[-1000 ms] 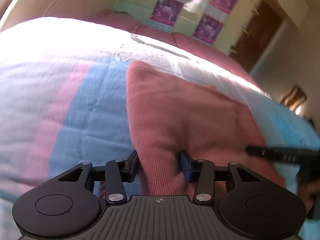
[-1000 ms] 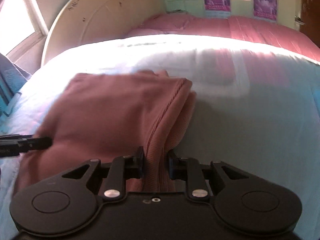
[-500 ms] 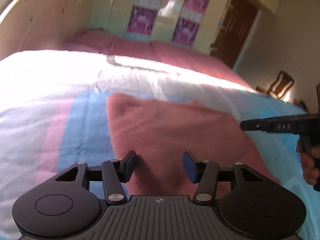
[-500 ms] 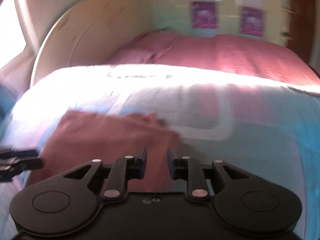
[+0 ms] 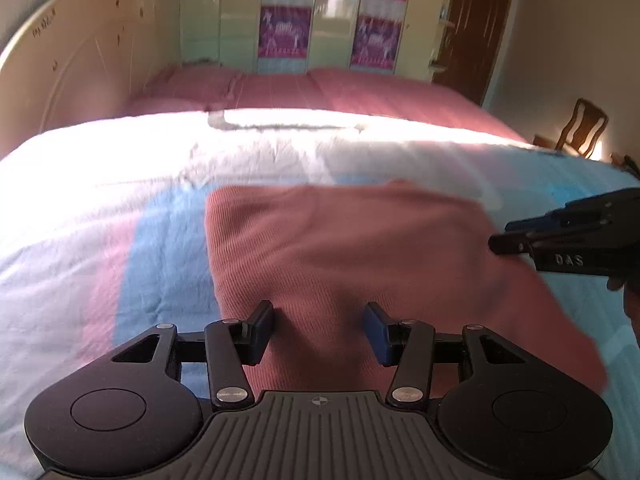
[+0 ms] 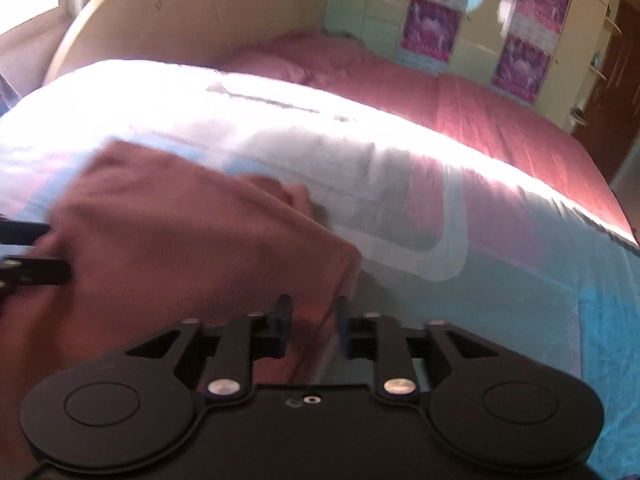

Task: Fold small clothes
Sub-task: 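Press and smooth the folded bundle with both open grippers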

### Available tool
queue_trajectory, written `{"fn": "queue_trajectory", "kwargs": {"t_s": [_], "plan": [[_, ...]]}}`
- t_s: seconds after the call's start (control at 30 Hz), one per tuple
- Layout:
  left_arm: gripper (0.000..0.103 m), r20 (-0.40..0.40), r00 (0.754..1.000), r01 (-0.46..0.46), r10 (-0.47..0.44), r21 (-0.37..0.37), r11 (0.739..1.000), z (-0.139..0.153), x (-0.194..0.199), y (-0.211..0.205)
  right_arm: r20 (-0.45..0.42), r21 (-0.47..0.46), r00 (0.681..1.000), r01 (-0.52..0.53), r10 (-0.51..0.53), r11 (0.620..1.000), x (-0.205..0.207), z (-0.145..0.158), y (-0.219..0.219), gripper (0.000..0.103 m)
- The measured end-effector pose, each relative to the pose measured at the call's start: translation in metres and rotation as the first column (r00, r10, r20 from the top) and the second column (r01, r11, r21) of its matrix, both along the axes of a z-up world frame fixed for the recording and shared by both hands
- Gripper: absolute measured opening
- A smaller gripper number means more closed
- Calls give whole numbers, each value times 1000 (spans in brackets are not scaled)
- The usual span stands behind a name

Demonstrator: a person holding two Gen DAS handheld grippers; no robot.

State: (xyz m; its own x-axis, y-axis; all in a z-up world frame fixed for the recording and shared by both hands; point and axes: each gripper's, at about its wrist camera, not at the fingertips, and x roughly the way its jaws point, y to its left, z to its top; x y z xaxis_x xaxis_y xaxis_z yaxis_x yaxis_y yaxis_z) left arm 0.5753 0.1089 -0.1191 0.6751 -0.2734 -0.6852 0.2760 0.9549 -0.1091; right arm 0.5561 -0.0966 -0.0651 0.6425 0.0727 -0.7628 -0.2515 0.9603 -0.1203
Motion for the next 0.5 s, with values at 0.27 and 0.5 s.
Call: {"fn": "queue_trajectory", "kwargs": {"t_s": [0.27, 0.5], "plan": [[20, 23, 998, 56, -56, 5, 998, 0, -57, -12, -44, -1, 985, -165, 165, 986, -49, -2, 7, 2], [20, -2, 1000, 28, -29, -51, 998, -1, -57, -8, -41, 26, 997, -60, 61, 998, -41, -6, -10, 2]]}}
